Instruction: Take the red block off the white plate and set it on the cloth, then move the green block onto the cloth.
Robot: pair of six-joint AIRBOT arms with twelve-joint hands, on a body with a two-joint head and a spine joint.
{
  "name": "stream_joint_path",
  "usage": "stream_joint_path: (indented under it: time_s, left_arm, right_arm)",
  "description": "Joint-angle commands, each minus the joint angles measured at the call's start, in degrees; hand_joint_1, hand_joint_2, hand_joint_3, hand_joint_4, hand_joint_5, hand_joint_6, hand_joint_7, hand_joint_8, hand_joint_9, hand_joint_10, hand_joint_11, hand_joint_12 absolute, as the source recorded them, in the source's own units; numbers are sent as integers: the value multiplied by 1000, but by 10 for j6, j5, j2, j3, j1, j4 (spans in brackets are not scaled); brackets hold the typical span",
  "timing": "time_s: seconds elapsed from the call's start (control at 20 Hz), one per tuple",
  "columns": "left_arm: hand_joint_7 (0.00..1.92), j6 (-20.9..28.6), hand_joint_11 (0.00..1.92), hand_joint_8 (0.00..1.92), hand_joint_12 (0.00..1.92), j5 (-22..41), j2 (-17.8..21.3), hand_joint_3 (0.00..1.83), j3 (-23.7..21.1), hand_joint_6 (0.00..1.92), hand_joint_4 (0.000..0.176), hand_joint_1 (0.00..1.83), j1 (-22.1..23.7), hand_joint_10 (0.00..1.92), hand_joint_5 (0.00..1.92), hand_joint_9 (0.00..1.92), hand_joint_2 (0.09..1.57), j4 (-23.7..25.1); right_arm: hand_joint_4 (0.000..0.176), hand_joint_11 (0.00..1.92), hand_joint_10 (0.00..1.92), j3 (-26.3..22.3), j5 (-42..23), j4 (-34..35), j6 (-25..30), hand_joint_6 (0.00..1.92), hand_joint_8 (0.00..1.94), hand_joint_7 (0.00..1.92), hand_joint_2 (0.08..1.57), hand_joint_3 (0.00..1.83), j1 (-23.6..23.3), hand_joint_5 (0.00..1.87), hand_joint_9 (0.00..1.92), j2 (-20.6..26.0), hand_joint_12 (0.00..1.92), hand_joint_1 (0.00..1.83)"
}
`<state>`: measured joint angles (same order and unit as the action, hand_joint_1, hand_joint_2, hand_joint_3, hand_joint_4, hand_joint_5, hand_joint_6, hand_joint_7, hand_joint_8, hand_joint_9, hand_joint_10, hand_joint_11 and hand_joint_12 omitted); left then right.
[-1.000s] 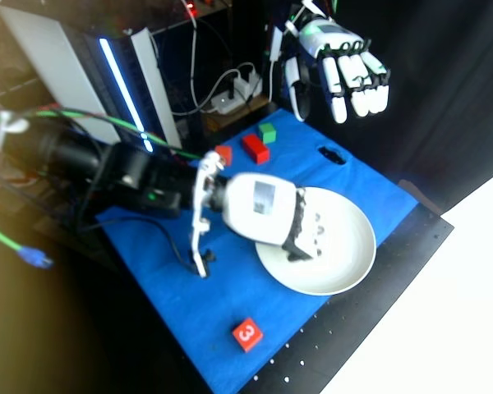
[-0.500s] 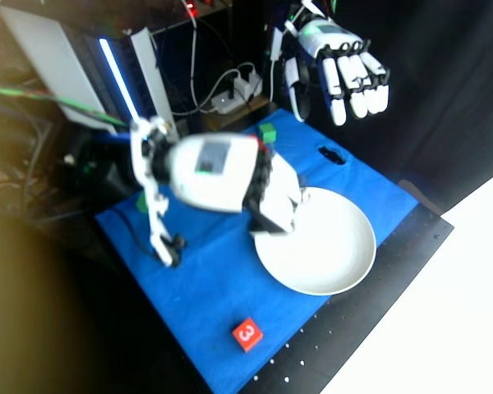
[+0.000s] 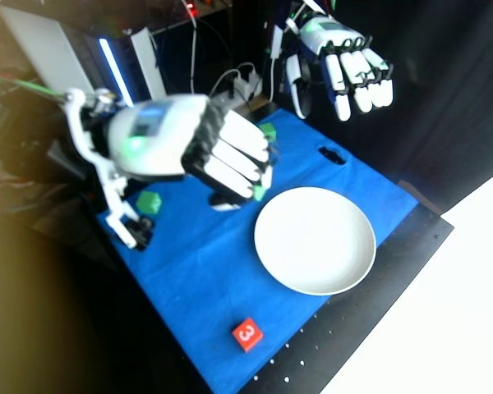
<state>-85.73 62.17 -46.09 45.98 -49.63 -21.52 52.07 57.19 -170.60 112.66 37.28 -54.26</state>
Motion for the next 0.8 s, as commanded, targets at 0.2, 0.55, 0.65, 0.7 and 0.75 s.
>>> stream_joint_path:
  time_s: [0.2,0.55,0.65,0.7,0.75]
  left_arm:
    - [255,0,0,2,623,80,4,0,-1,3,3,843,0,6,428,202,1139,8]
    - [257,0,0,0,740,89,6,4,-4,0,31,826,-8,1,442,220,1140,3]
    - [283,0,0,7,795,89,7,1,-4,5,27,796,-9,8,458,244,1138,2]
    - [283,0,0,7,795,89,7,1,-4,5,27,796,-9,8,458,244,1138,2]
    - [285,0,0,6,793,90,7,1,-4,4,25,804,-9,7,458,243,1139,2]
  right_arm:
    - [0,1035,1557,-40,164,-20,0,884,1296,995,1152,0,47,909,1142,35,1898,1266]
    - [0,1188,1919,-77,203,-20,5,1041,1913,1070,1134,0,99,953,1168,62,1921,1172]
    - [0,1001,1700,-91,212,-20,26,975,1594,809,1217,0,136,820,1028,74,1863,1229]
    - [0,1001,1700,-91,213,-20,26,975,1594,809,1217,0,137,820,1028,74,1863,1229]
    - [0,962,1551,-95,215,-20,30,934,1462,886,1188,0,146,853,1031,76,1773,1246]
